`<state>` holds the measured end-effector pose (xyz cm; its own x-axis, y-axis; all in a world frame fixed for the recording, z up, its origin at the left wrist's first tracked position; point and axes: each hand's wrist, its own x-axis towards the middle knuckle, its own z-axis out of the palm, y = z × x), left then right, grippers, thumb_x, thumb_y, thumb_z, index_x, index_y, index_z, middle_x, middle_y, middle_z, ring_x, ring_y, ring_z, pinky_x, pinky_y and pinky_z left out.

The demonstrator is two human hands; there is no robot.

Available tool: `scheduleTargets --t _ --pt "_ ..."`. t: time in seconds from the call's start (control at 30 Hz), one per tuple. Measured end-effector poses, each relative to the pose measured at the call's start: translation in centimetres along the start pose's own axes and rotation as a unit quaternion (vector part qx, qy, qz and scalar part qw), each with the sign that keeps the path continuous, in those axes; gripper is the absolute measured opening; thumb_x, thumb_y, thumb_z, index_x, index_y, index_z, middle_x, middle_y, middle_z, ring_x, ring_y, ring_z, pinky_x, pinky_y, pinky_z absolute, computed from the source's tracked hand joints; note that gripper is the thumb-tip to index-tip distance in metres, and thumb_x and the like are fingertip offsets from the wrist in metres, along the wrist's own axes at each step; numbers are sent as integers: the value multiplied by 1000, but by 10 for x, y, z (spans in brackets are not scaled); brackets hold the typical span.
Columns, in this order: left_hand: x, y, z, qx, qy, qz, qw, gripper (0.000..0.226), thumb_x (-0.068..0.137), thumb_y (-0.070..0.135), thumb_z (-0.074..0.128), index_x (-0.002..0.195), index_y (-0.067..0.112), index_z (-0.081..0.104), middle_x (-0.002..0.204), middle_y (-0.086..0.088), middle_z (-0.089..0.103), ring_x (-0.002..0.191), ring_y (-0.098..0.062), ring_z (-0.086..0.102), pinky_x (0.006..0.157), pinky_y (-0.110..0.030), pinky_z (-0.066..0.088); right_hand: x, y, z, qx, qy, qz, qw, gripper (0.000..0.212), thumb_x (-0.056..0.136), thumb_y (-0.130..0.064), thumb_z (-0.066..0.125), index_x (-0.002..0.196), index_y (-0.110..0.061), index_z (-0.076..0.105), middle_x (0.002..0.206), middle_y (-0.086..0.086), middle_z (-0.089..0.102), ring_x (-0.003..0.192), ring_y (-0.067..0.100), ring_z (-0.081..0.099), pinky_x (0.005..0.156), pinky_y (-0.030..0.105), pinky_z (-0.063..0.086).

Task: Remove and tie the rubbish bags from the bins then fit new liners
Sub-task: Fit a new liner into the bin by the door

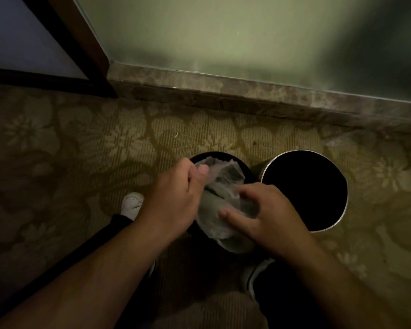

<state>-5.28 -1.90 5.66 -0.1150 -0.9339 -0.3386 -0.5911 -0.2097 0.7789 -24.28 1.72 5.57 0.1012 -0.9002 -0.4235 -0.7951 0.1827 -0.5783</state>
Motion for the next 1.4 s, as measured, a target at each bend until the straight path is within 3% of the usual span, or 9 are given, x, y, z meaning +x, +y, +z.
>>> scheduleTargets --t 0.2,0.4,0.5,0.67,0.87,1.0,1.1,1.3,1.4 --pt "1 -12 -7 125 -40 15 991 30 84 32 73 89 30 43 90 11 51 82 -9 54 67 -33 47 6 9 -3 -29 111 86 990 21 89 -33 54 75 -24 66 76 -5 64 80 22 61 70 36 45" --pt "4 -14 -16 218 23 -23 975 35 88 4 58 94 32 38 96 10 42 77 -6 44 59 -24 39 6 10 -15 52 162 116 979 21 94 -19 56 99 -21 77 83 -11 71 77 4 64 66 18 45" --pt "2 -12 -11 233 56 -15 971 50 86 18 69 126 29 41 125 2 43 104 -12 48 84 -32 48 7 5 -12 109 147 127 975 22 95 -17 54 95 -29 72 74 -17 65 65 -7 57 52 8 34" --pt "-1 14 -9 144 169 214 951 35 82 28 69 110 24 49 102 7 45 88 -10 46 70 -24 46 9 6 -2 112 136 110 978 18 96 -20 58 86 -24 71 63 -15 60 63 -12 57 52 6 36" --pt "-5 4 2 116 -91 187 971 31 94 54 38 81 32 56 76 15 53 71 -3 54 63 -34 49 10 9 -1 124 130 141 974 35 95 -37 63 69 -15 66 60 -1 63 53 3 54 51 22 38" --pt "-3 -18 6 167 -195 61 965 43 97 54 30 131 39 52 131 11 50 119 -8 50 101 -37 45 7 0 -6 261 4 121 958 36 102 -34 52 76 -18 71 73 -1 71 69 10 64 68 33 49" --pt "-3 -17 5 189 -242 73 949 52 90 57 24 120 40 63 140 16 45 131 -6 38 110 -41 35 5 -3 -6 268 -28 74 960 32 104 -26 49 89 -21 77 93 -4 76 91 10 70 85 34 53" --pt "-9 -12 10 137 -278 71 948 59 89 61 23 75 19 63 80 5 67 77 -11 62 78 -40 50 8 4 -8 297 53 80 950 22 101 -18 55 92 -24 74 87 -4 76 83 11 71 73 33 53" --pt "-12 -14 15 237 -302 30 923 58 98 59 20 74 19 54 87 -2 67 84 -19 62 84 -41 49 8 7 -9 319 77 86 941 25 103 -19 51 89 -28 70 83 -1 74 80 18 72 71 37 57"
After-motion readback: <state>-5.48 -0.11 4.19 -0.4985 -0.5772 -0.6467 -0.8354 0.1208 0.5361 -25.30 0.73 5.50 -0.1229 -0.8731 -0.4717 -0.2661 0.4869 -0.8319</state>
